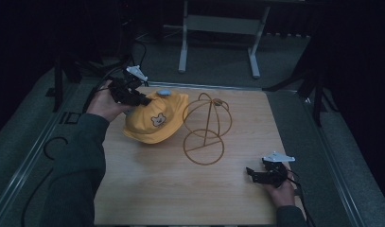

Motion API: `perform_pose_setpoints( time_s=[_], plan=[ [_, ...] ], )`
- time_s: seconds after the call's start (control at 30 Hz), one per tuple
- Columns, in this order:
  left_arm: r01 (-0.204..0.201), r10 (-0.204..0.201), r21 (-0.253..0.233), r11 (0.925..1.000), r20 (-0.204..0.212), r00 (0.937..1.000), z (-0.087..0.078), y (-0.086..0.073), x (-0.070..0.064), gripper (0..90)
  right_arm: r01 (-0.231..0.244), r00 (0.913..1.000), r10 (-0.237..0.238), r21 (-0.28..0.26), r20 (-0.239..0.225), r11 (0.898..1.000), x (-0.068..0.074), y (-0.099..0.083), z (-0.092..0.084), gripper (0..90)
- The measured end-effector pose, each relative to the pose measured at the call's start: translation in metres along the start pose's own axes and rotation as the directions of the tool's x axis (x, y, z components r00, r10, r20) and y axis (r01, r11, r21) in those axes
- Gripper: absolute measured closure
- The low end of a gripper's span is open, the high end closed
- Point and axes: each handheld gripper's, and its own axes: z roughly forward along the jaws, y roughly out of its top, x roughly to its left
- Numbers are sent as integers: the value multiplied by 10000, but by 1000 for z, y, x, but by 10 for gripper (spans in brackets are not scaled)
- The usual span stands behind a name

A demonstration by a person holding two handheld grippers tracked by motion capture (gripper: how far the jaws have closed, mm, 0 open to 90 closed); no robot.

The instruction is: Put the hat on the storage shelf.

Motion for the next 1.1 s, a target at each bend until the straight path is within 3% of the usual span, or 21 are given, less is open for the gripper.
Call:
perform_pose_setpoints(
  time_s=[0.57,1.1],
  plan=[
    [260,-252,-587,9979,143,9996,-13,-4,2,831,1,10000,-1,0,-1,10000,0,0,0,160],
    [287,-245,-1036,9942,411,9989,-22,-11,3,830,-2,10000,2,0,-3,10000,0,0,0,159]
  ],
)
